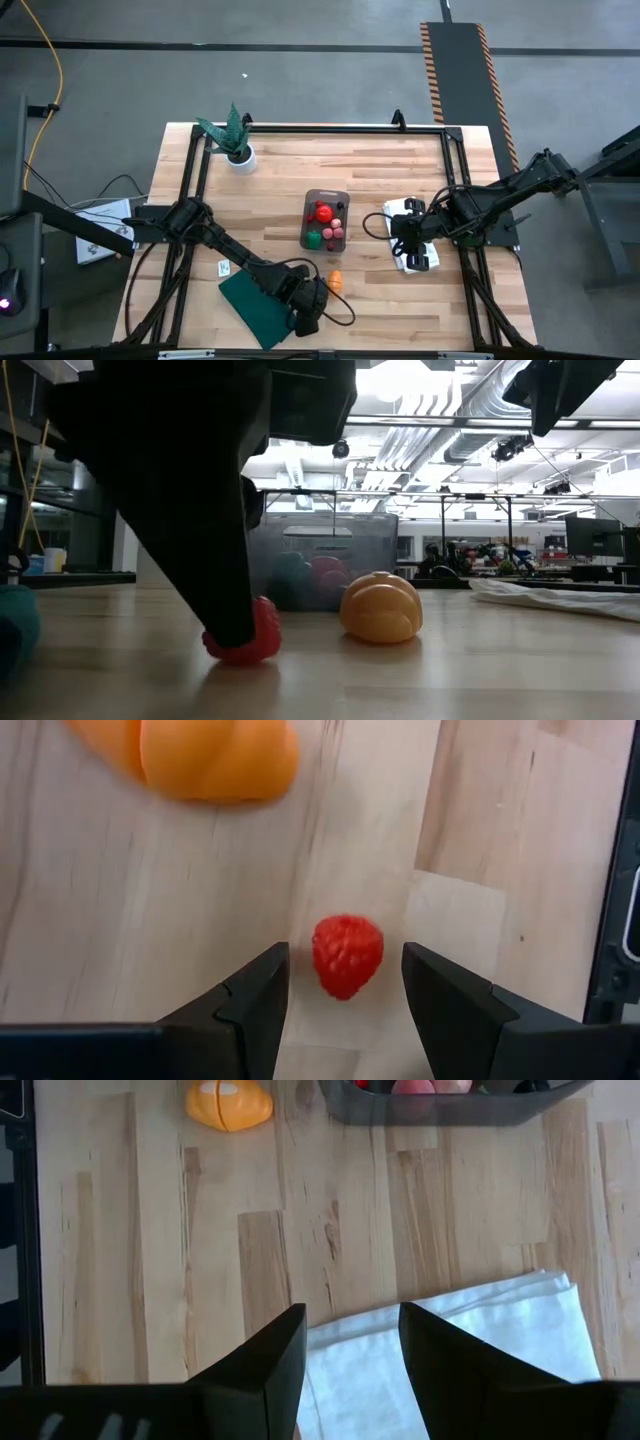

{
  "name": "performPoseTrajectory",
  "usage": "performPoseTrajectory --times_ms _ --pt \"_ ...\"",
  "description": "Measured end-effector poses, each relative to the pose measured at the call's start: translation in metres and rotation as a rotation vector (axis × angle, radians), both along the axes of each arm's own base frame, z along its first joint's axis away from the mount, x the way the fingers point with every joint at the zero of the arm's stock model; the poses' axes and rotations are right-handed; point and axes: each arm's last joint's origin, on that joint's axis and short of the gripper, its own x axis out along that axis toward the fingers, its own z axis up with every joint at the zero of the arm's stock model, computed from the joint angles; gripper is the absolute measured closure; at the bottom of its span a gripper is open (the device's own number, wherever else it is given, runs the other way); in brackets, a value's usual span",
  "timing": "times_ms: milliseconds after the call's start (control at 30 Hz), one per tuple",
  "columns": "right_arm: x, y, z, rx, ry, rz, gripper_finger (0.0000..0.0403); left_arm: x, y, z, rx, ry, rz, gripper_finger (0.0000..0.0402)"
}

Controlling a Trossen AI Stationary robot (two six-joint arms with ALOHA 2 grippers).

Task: Pick and placing Produce into tupperware
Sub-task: Put the red raspberry into the transparent black bin

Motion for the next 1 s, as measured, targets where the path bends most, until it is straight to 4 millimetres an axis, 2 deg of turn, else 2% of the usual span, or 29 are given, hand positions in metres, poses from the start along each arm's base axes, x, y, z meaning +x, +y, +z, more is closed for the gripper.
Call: performPoseTrajectory --times_ms 267,800,1000 --pt "0.000 0.000 0.000 0.000 -0.001 0.001 0.0250 0.000 0.000 0.000 0.010 -0.007 0.009 0.0221" --pt "0.000 0.000 0.000 0.000 -0.001 0.000 0.0250 0.001 -0.001 0.001 -0.020 0.001 0.013 0.0313" --pt "0.000 0.000 0.000 0.000 -0.001 0.000 0.0250 0.008 -0.005 0.014 -0.053 -0.030 -0.002 0.0313"
